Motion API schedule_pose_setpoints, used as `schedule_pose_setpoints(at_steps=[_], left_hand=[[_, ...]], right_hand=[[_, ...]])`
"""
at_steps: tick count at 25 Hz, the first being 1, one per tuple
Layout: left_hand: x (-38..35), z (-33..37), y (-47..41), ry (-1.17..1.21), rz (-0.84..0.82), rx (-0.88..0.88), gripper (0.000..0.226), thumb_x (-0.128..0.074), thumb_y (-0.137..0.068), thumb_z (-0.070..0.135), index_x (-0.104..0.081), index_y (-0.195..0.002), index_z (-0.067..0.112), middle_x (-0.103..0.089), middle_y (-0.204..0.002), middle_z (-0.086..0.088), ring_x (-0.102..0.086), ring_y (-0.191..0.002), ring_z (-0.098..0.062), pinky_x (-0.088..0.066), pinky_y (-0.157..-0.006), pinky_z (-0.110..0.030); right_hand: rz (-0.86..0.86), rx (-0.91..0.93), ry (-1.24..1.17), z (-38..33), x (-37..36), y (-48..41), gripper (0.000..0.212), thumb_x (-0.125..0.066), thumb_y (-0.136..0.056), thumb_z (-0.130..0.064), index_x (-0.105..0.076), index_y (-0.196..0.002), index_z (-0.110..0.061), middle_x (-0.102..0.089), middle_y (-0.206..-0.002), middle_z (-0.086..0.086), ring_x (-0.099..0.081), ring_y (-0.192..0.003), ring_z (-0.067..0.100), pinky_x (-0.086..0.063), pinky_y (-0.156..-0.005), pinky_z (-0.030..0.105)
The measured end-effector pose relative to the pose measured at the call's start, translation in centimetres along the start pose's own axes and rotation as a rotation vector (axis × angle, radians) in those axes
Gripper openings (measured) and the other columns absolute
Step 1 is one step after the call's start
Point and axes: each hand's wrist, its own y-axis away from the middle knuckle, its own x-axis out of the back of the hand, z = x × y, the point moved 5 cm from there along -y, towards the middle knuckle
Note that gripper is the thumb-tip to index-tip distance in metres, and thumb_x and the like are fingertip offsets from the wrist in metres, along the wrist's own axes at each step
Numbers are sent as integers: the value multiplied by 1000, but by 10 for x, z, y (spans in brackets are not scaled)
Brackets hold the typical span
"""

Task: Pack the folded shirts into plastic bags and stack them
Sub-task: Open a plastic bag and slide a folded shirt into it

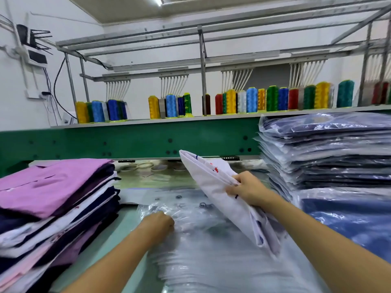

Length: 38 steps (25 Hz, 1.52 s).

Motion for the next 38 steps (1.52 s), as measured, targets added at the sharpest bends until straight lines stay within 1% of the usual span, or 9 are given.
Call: schedule_pose_setpoints(at_steps=[4,10,14,19,25,28,32,34,38], left_hand=[[1,-8,-7,16,20,125,19,-50,-96,12,-69,-99,10,-66,-113,-12,-66,-102,-33,-52,-79,-38],[17,-16,-17,759,169,348,18,-64,-94,30,-65,-89,12,-71,-77,-9,-62,-51,-25,-50,-49,-30],[33,-27,-29,1099,241,356,18,-46,-84,-2,-63,-78,-3,-59,-51,-7,-49,-43,-21,-38,-45,-27],[54,-36,-42,1207,329,394,28,-60,-95,15,-51,-69,8,-54,-47,-5,-43,-41,-19,-34,-41,-22],[75,-38,-47,856,495,448,29,-54,-101,31,-58,-80,11,-69,-63,-3,-66,-61,-23,-53,-63,-33],[82,-30,-46,671,549,477,29,-45,-102,32,-50,-79,16,-65,-77,-7,-62,-76,-32,-48,-64,-37],[86,-9,-49,404,442,176,26,-45,-105,31,-50,-85,15,-59,-76,-4,-56,-73,-28,-39,-60,-37],[86,-4,-46,287,364,80,24,-47,-104,34,-54,-91,16,-58,-78,-1,-55,-72,-24,-40,-61,-35],[81,-3,-33,257,325,23,24,-48,-104,38,-61,-99,18,-60,-83,1,-57,-76,-22,-41,-62,-33]], right_hand=[[-98,153,37,-8,-4,-1,14,-73,-83,-16,-70,-76,-4,-56,-64,-3,-50,-62,10,-40,-63,32],[-258,185,24,5,-7,11,26,-75,-85,-13,-69,-64,-26,-54,-60,-15,-47,-62,8,-39,-64,30],[-293,217,51,18,-4,21,44,-71,-87,-8,-61,-56,-37,-47,-60,-16,-41,-62,8,-34,-62,29],[-268,244,46,27,-1,21,39,-71,-88,-9,-63,-63,-37,-51,-67,-16,-44,-65,5,-37,-64,28],[-262,260,153,42,-14,25,24,-74,-87,-26,-65,-72,-43,-55,-71,-18,-49,-70,4,-45,-69,34],[-262,257,207,42,-19,24,27,-73,-87,-29,-65,-73,-51,-58,-74,-20,-55,-75,5,-51,-77,40],[-252,236,353,42,-16,19,33,-70,-90,-32,-58,-72,-57,-56,-80,-24,-53,-82,6,-49,-81,39],[-230,240,437,42,-10,18,20,-68,-90,-36,-57,-75,-44,-58,-85,-16,-55,-86,12,-48,-80,39],[-443,115,630,53,2,25,29,-65,-68,-63,-63,-86,-41,-55,-99,-12,-57,-87,14,-47,-72,32]])
